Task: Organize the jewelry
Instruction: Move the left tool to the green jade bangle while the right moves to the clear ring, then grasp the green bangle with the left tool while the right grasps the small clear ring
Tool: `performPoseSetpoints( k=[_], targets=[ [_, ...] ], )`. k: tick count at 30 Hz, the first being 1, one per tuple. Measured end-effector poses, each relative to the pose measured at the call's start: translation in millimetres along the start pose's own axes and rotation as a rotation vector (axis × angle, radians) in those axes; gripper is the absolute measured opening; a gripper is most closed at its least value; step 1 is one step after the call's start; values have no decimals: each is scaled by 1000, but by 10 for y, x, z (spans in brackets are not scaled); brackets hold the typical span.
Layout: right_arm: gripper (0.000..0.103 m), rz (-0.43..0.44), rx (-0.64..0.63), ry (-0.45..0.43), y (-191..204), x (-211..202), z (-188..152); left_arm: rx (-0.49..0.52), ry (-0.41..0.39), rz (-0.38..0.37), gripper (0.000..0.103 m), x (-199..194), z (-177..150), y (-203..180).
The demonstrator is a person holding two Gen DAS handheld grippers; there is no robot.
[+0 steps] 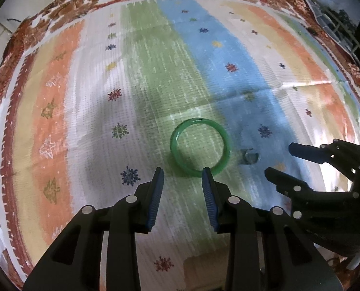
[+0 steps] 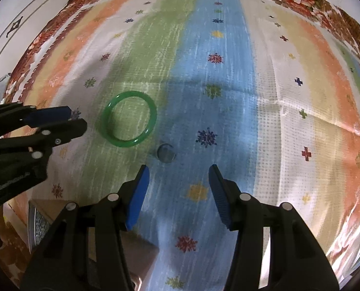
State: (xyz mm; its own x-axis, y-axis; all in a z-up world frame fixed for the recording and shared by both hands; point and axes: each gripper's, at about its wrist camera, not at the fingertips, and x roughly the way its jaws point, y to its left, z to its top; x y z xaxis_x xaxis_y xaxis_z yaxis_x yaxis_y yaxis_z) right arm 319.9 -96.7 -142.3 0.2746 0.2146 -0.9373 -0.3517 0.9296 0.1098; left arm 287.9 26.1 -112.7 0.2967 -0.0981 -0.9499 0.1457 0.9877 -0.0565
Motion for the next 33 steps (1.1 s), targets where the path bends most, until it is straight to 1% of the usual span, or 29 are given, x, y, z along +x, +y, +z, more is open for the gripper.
performPoseSetpoints(
  k=[6, 16, 22, 26, 28, 30, 31, 32, 33],
  targets=[
    [52, 11, -2, 18, 37, 135, 94, 6, 37, 7, 33, 177, 88, 13],
    [52, -4, -10, 49, 92, 366, 175, 6, 70, 19, 33, 390, 214, 20],
    [51, -9, -18, 48, 88, 400, 182, 3, 89, 31, 33, 521, 246, 56],
    [51, -42, -43, 44, 158, 430, 173, 14, 89, 64, 33, 596, 271, 9],
    [51, -46, -46, 44, 174, 440, 175, 33, 90, 81, 33, 642, 271, -20],
    [47, -51, -48, 43, 190, 451, 179, 46, 90, 90, 33, 654, 256, -41],
    [41, -69, -57, 42, 197, 453, 176, 59, 96, 94, 29, 668, 249, -55],
    [31, -78, -62, 42, 201, 454, 174, 86, 106, 100, 22, 673, 244, -94],
    [25, -76, -61, 45, 199, 456, 175, 95, 111, 96, 17, 677, 243, -106]
  ],
)
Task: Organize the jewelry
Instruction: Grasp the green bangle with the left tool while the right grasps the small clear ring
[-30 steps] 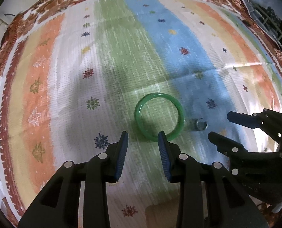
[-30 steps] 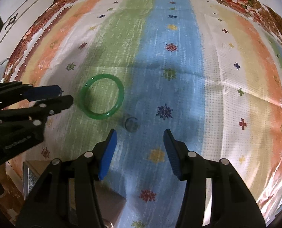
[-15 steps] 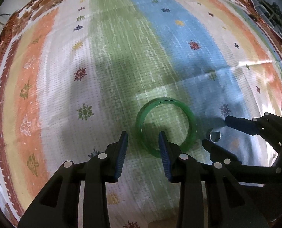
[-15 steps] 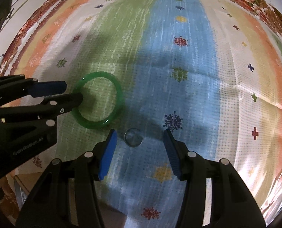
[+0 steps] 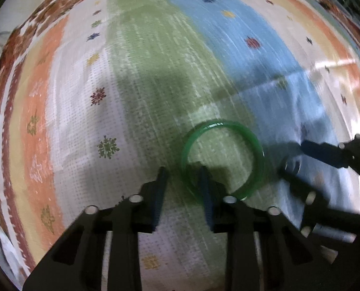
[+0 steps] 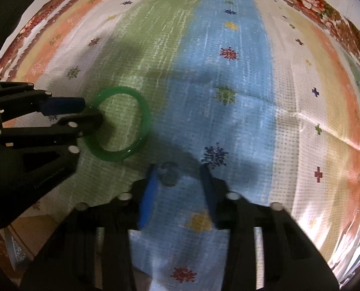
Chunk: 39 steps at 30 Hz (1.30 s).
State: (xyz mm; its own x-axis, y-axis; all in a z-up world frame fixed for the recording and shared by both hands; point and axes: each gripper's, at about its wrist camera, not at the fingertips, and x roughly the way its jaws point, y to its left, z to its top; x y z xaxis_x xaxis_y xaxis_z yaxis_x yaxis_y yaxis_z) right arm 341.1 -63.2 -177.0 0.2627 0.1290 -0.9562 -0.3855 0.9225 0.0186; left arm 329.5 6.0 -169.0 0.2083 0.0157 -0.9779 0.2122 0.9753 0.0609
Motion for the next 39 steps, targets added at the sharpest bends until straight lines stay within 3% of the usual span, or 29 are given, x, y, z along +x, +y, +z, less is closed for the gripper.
performPoseSetpoints(
  k=[4, 11, 39],
  targets=[
    [22, 12, -1, 0, -1, -3, -19, 0, 5, -8, 6, 0, -5, 0],
    [22, 53, 18, -11, -96, -121, -44, -12, -15, -54, 6, -167, -28, 59],
    [22, 107, 45, -141, -66, -801, -309, -77, -179, -113, 8, -953, -277, 257]
  ],
)
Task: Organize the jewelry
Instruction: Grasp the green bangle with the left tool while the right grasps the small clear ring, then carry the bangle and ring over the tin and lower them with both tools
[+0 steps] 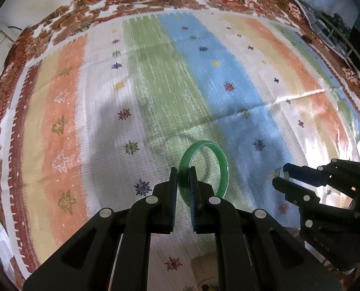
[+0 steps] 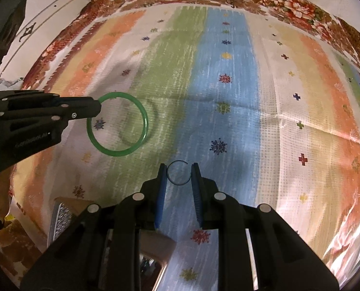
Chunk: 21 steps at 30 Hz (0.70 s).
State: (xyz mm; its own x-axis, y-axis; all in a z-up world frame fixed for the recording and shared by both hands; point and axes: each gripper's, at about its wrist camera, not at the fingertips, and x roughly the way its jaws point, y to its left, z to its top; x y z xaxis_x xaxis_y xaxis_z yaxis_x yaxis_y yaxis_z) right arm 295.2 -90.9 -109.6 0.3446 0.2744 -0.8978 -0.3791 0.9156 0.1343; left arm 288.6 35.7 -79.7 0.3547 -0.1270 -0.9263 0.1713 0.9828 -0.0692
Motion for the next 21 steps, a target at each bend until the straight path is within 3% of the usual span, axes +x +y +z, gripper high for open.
performPoseSetpoints(
  k=[21],
  targets=[
    [22, -3, -33, -119, 141, -570, -236, 15, -122, -45, 9, -588, -323, -144]
  ],
)
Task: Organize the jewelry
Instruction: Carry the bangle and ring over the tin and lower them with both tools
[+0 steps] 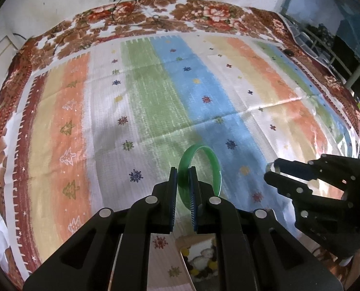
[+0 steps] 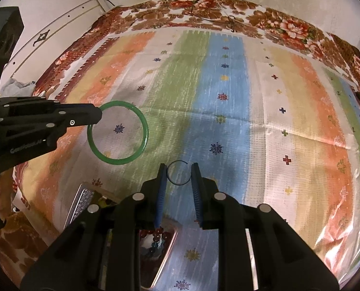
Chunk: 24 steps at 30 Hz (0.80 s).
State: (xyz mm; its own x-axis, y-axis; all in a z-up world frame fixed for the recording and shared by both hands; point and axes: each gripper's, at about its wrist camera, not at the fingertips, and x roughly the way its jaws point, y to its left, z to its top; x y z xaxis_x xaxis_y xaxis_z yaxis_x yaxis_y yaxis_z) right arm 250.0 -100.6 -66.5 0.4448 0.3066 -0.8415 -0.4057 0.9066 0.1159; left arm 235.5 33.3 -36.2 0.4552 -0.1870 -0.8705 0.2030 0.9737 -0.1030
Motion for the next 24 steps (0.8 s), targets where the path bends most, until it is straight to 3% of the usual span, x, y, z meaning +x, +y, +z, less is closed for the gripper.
performPoseSetpoints(
  k=[24],
  targets=[
    [22, 74, -54, -58, 220, -449, -446, 85, -95, -22, 9, -511, -664, -311]
  ],
)
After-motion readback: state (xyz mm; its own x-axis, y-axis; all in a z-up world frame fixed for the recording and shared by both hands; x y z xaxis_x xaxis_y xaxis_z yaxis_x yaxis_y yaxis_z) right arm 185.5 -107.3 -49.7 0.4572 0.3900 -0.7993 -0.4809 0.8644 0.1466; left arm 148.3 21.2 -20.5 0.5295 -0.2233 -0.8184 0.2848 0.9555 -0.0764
